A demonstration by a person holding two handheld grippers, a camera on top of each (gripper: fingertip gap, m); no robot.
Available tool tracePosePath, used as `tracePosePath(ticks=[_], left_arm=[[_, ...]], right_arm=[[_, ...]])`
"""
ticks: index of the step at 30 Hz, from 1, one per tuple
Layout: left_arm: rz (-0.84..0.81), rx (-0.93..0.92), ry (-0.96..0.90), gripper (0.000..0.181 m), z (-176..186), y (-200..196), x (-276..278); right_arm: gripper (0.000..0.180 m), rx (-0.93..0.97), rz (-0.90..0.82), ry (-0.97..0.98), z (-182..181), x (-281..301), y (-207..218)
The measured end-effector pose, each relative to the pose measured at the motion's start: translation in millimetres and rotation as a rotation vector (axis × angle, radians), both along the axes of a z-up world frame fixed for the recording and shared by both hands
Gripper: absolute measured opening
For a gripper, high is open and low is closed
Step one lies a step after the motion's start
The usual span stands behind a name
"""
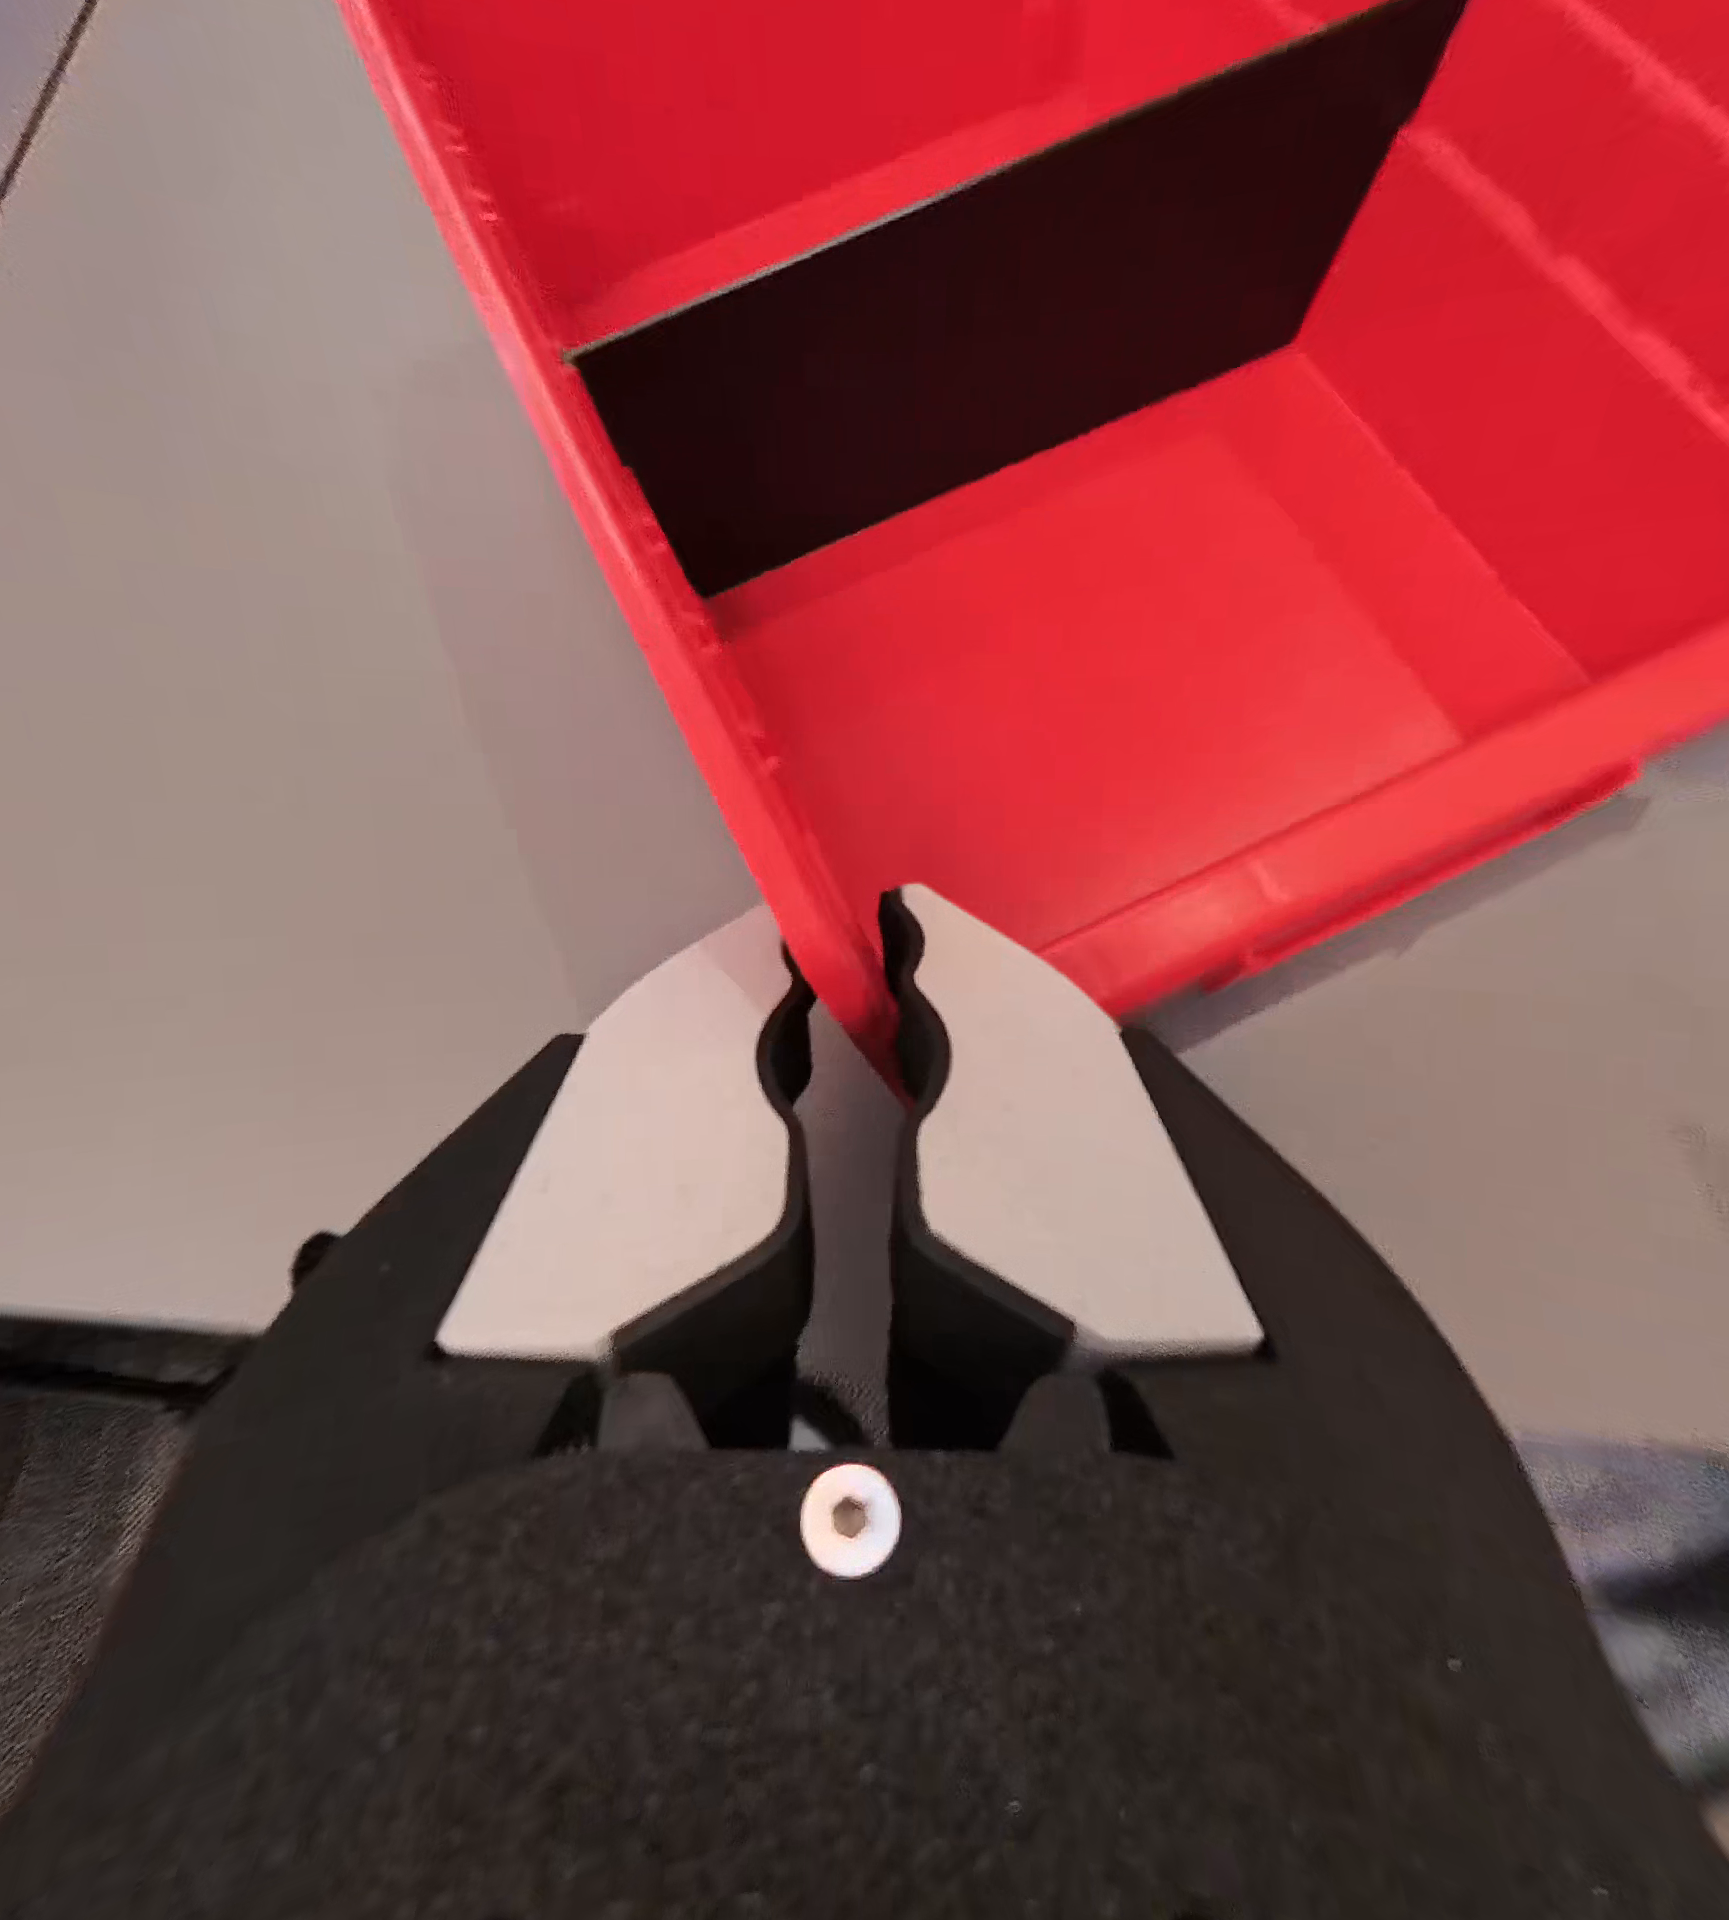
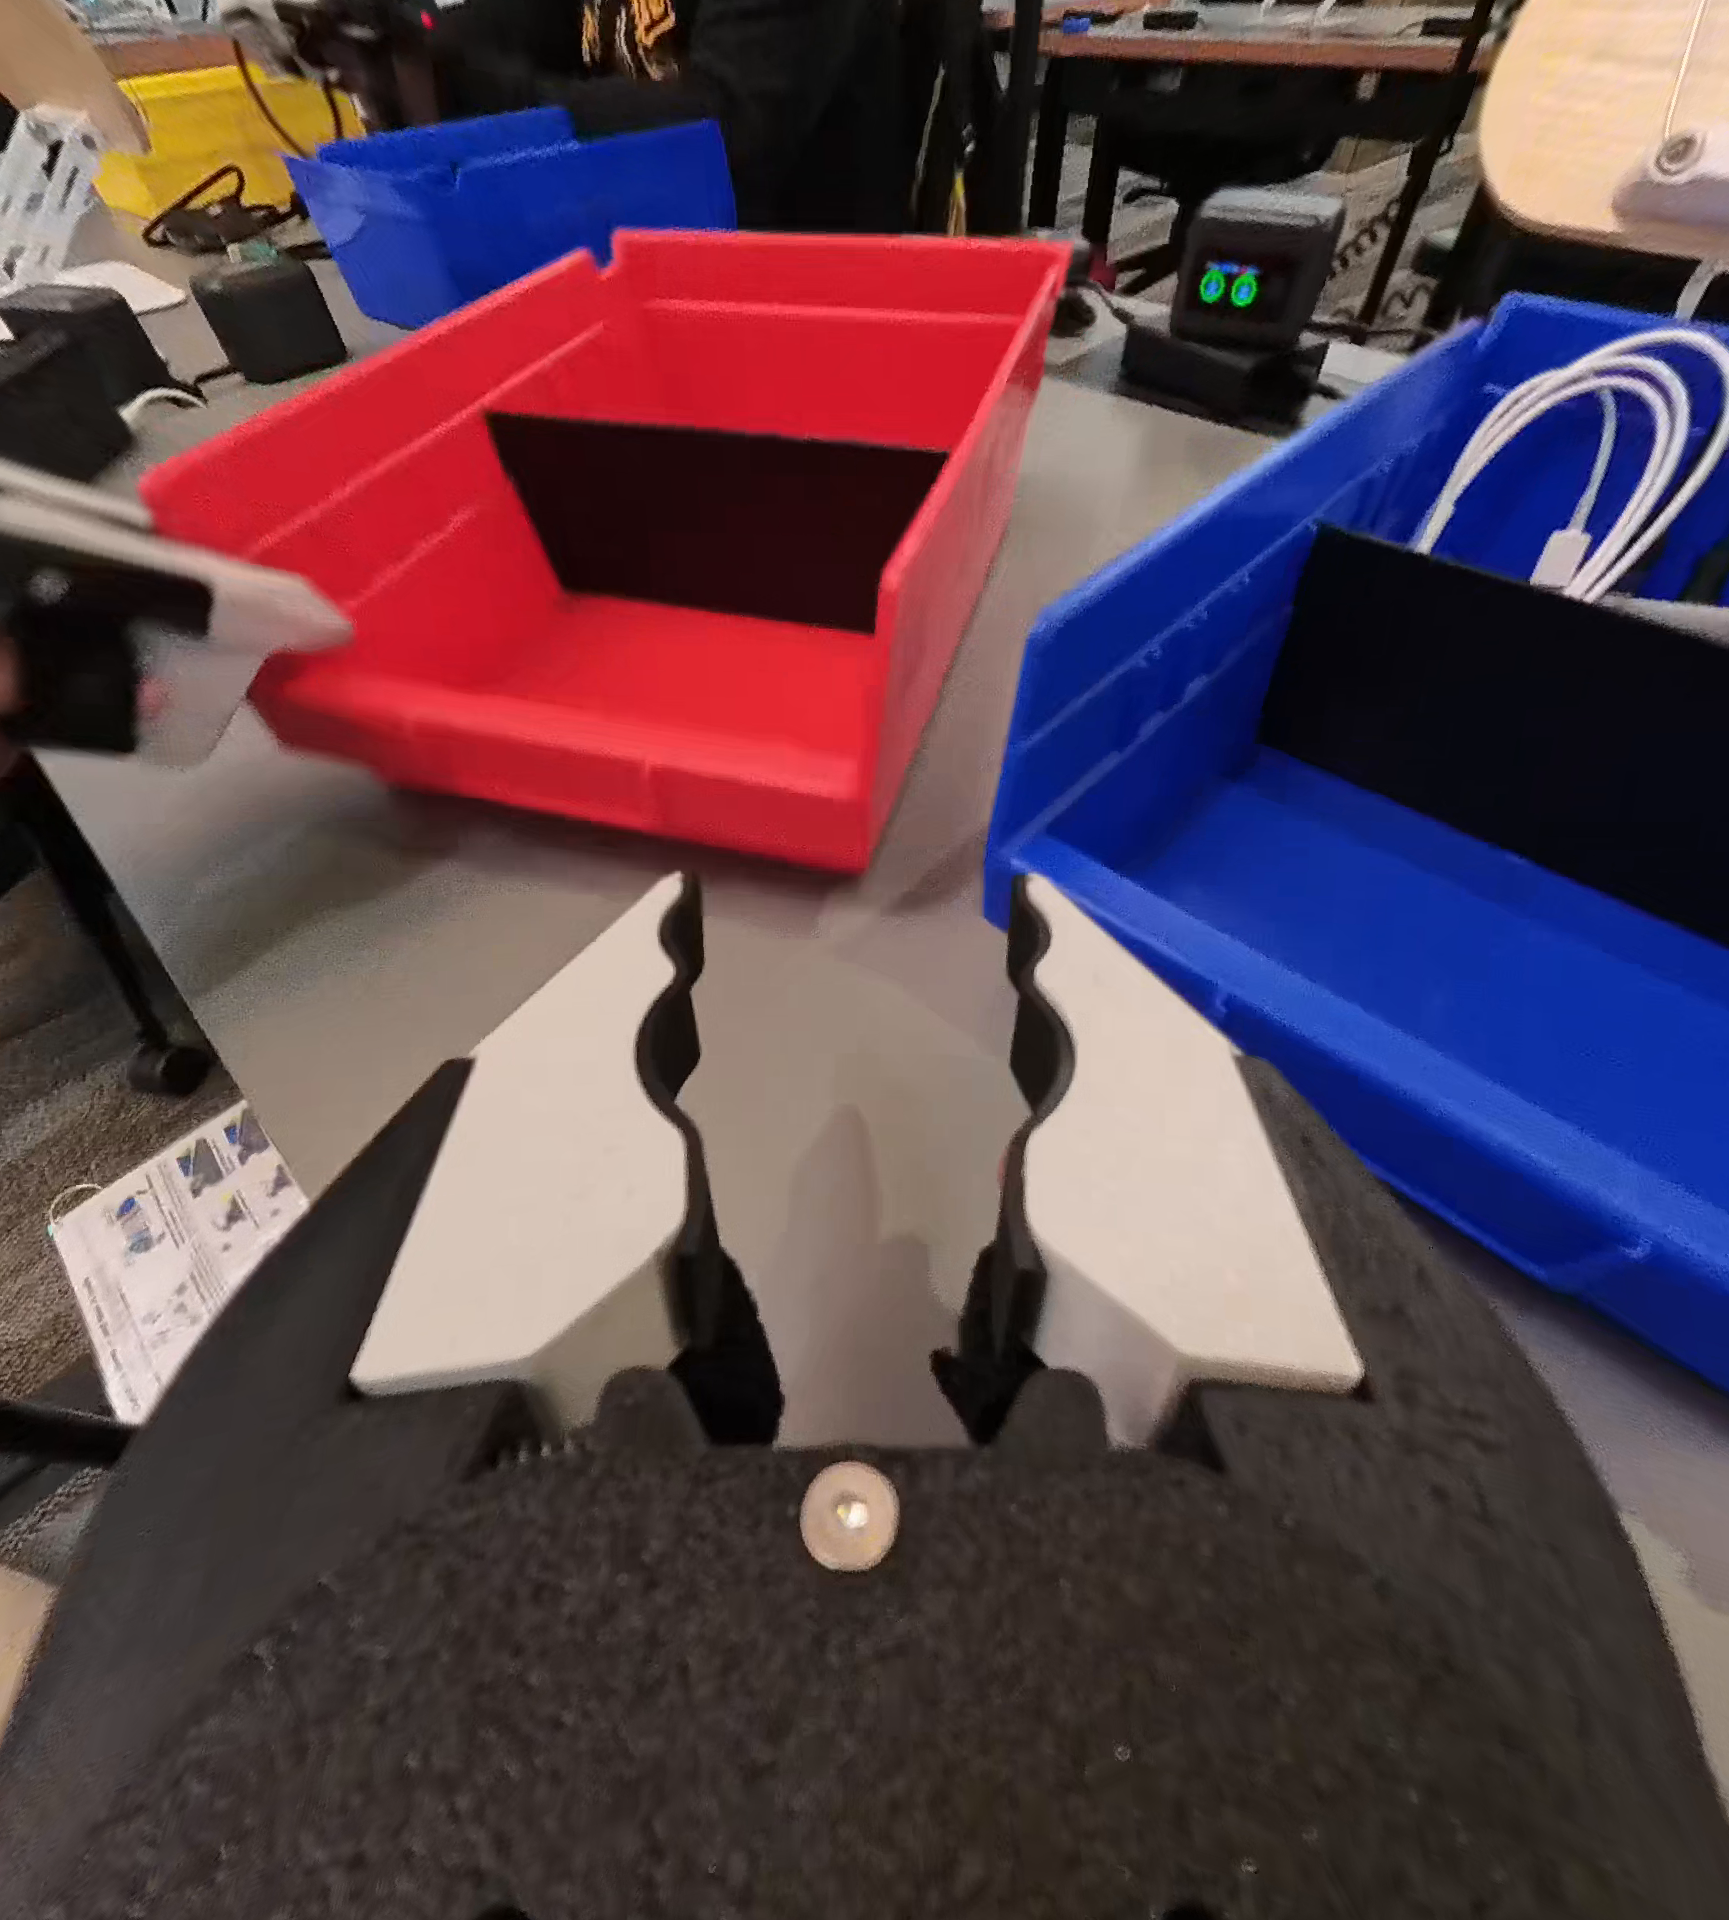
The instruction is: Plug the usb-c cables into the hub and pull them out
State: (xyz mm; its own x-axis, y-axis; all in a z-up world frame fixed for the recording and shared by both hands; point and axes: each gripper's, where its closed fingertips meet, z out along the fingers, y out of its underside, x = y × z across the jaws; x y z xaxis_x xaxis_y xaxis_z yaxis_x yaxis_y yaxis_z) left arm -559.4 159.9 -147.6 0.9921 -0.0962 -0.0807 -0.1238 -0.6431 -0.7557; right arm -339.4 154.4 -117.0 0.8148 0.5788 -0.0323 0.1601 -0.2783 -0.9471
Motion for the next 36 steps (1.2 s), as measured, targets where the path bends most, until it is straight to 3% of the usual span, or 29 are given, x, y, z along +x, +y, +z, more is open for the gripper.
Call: tracePosePath(ticks=[4,6,7,8,9,13,16,22,28,32,36], left_arm=[[-0.039,-0.003,0.075,0.011,0.2,-51.7,16.6],[-0.052,0.012,0.091,0.010,0.2,-72.0,25.9],[-0.052,0.022,0.099,0.010,0.5,-80.3,30.1],[-0.046,0.037,0.106,0.010,1.7,-86.8,34.3],[-0.031,0.051,0.121,0.010,3.2,-92.2,37.3],[0.019,0.158,0.187,0.009,21.6,-105.8,47.0],[0.023,0.285,0.190,0.009,51.9,-107.3,59.5],[-0.085,0.534,0.219,0.010,141.0,-73.1,113.9],[-0.328,0.647,0.123,0.013,205.8,-17.7,239.1],[-0.439,0.649,0.053,0.011,219.7,20.1,338.1],[-0.513,0.598,0.027,0.009,188.1,50.3,438.2]], right_arm=[[0.059,-0.024,0.009,-0.040,-9.4,-15.5,-4.3],[0.050,-0.030,0.006,-0.064,-20.5,-19.0,-8.0],[0.039,-0.033,-0.004,-0.075,-25.7,-18.1,-9.5],[0.011,-0.041,-0.042,-0.092,-29.5,-13.0,-9.4],[0.006,-0.035,-0.069,-0.098,-28.4,-8.5,-10.7],[0.004,-0.024,-0.057,-0.090,-20.6,-2.0,-18.0],[0.004,0.062,-0.069,-0.052,9.7,8.6,-18.3],[0.004,0.314,-0.201,-0.018,109.7,66.4,-6.8],[0.001,0.491,-0.446,-0.036,207.4,194.8,7.4],[0.001,0.469,-0.621,-0.099,223.6,295.0,18.5],[0.001,0.369,-0.762,-0.124,189.7,396.9,27.9]])
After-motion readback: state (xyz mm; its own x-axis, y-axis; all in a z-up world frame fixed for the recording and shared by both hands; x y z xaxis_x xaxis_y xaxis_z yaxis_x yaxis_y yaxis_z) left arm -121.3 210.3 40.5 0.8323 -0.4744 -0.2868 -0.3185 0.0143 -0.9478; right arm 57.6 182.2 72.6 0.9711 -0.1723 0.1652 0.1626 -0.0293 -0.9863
